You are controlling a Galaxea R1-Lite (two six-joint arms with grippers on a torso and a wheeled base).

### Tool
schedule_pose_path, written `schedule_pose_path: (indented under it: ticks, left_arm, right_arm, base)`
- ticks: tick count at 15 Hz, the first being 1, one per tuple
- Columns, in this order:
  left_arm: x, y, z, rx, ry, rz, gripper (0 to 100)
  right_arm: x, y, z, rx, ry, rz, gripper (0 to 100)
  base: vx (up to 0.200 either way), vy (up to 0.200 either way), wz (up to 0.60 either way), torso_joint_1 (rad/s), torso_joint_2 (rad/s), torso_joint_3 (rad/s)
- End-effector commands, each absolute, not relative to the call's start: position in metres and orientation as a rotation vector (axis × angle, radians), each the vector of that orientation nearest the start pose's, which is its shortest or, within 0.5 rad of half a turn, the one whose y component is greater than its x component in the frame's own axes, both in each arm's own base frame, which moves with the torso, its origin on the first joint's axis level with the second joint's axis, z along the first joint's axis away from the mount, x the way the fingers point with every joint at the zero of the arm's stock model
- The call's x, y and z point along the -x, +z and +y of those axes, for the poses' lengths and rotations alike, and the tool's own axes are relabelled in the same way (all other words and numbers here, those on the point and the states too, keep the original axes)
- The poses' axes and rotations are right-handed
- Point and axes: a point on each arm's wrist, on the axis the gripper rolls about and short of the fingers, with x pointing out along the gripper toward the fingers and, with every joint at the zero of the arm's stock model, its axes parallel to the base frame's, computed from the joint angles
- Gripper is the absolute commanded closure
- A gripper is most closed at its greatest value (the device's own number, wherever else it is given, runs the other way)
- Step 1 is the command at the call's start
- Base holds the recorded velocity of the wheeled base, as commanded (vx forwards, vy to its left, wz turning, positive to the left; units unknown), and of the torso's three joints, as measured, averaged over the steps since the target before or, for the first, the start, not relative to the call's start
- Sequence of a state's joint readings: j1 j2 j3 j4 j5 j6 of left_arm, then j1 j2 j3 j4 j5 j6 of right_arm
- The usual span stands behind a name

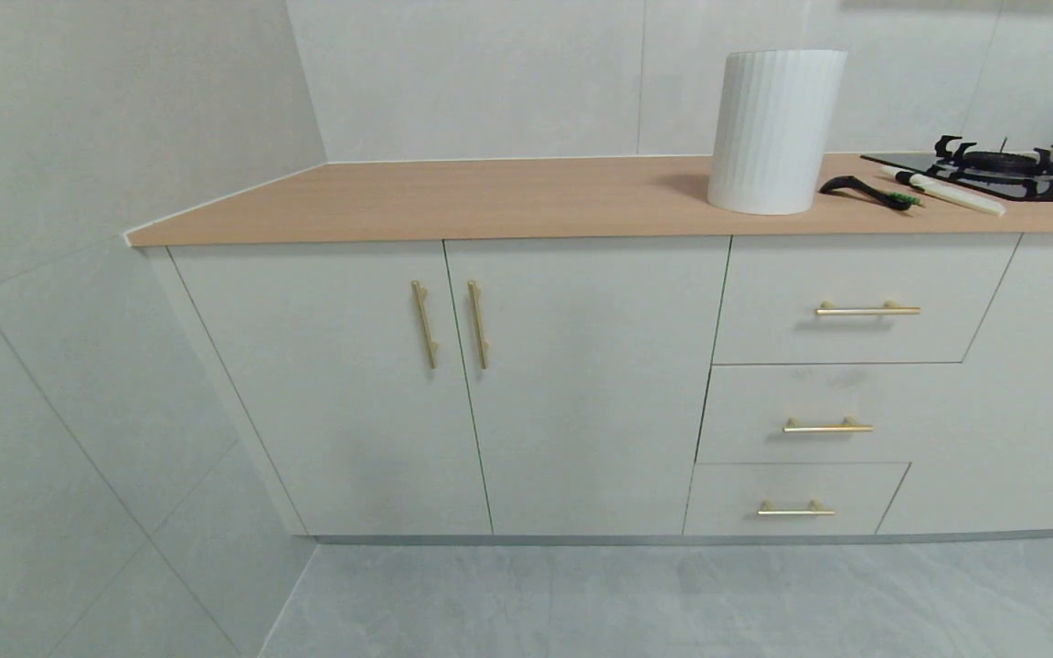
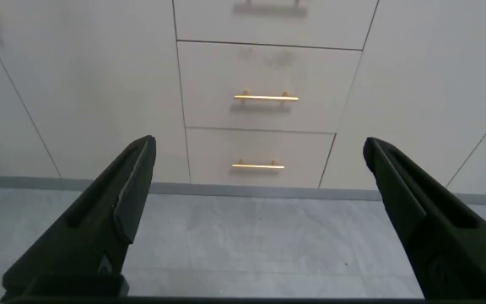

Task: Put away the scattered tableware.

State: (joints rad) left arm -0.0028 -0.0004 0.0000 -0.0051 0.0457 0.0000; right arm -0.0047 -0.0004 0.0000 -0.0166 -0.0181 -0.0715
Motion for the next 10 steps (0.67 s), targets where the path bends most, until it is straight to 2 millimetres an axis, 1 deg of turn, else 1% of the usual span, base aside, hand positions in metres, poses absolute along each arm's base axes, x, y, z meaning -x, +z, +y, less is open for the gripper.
schedule_pose_path:
  ticks: [1,4,10]
  left_arm:
    - [0.0228,0.0761,0.0011,0.000,0.043,-0.006,0]
    - [0.0228,0.0761,0.0011,0.002,0.043,-0.006,0]
    - [0.0228,0.0761,0.0011,0.002,0.041,-0.006,0]
  right_arm:
    - [0.0226,0.0774,-0.0003,0.070,-0.024,-0.015,0]
    - [0.0226,0.0773,-0.0001,0.069,-0.016,-0.013,0]
    - [0.0226,0.0773,-0.0001,0.067,-0.016,-0.013,0]
  base:
    - [0.000,0.000,0.00,0.000,0.00,0.000]
    - [0.000,0.000,0.00,0.000,0.00,0.000]
    - [0.000,-0.200,0.00,0.002,0.00,0.002]
